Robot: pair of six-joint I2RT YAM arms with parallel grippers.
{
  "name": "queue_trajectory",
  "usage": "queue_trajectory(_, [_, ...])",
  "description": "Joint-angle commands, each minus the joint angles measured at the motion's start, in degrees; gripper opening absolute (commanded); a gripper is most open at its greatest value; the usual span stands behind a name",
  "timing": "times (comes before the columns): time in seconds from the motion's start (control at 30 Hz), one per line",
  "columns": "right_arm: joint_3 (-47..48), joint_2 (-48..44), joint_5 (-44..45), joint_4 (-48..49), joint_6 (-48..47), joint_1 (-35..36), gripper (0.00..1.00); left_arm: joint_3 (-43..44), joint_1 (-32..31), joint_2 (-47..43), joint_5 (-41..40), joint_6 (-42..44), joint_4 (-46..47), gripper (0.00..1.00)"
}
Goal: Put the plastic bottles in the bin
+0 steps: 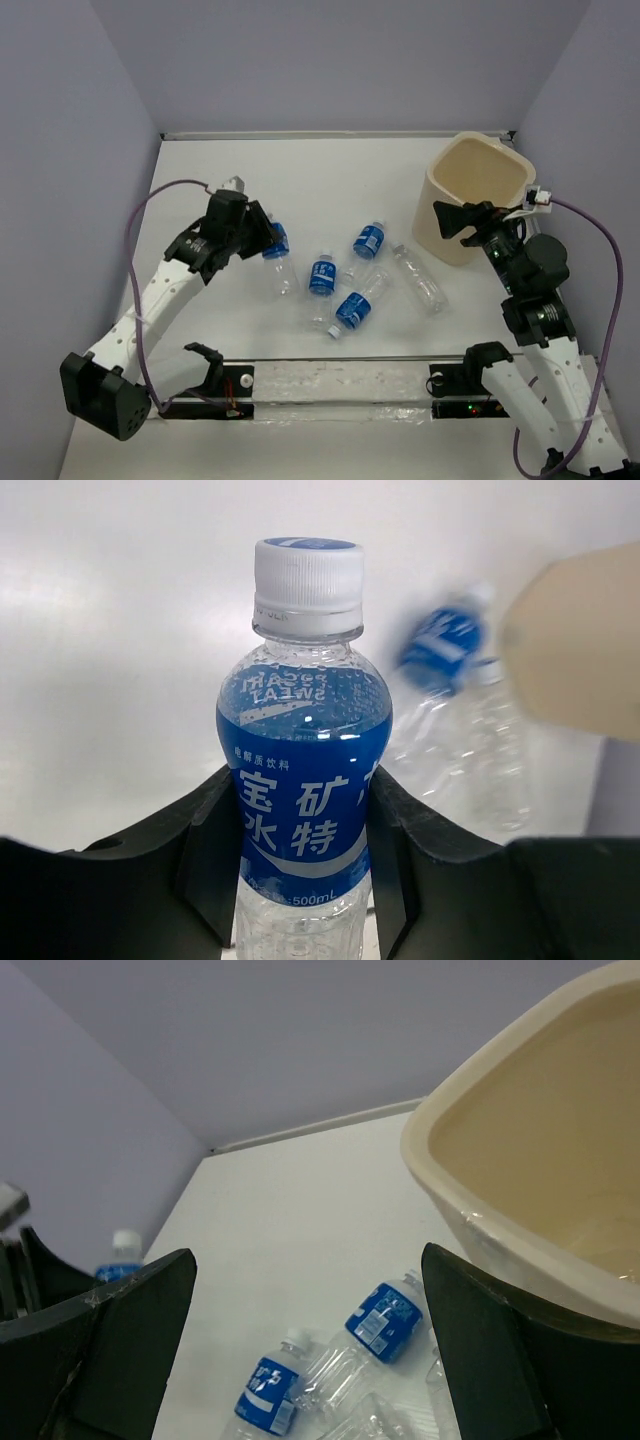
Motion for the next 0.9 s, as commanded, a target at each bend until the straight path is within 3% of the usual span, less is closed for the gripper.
queue_trajectory(0.0, [-2.3,-4.4,-12.0,-2.2,2.5,-0.1,1.0,15.8,-4.0,-3.0,-5.2,0.4,2.6,0.31])
queue_trajectory(0.2, [-6.7,-15.2,-13.2,-10.3,2.6,-0.1,0.98,24.0,-12.8,0.2,-12.2,-0.8,18.7,0.35])
queue_trajectory(0.37, [-11.5,-22.1,-15.8,-14.2,4.0,-0.1,0.92,32.7,-23.1,9.4,-19.6,5.6,34.6,0.36])
queue_trajectory(0.6, [-10.2,-24.3,-18.6,-22.5,1.9,-0.1,0.72,42.4,-25.5,23.1,-19.8,7.4,50.7,0.36])
queue_trajectory(0.87, [-13.0,-28.2,-20.5,-26.9,4.3,-0.1,0.67,62.8,-27.1,45.3,-17.7,6.0,56.2,0.36])
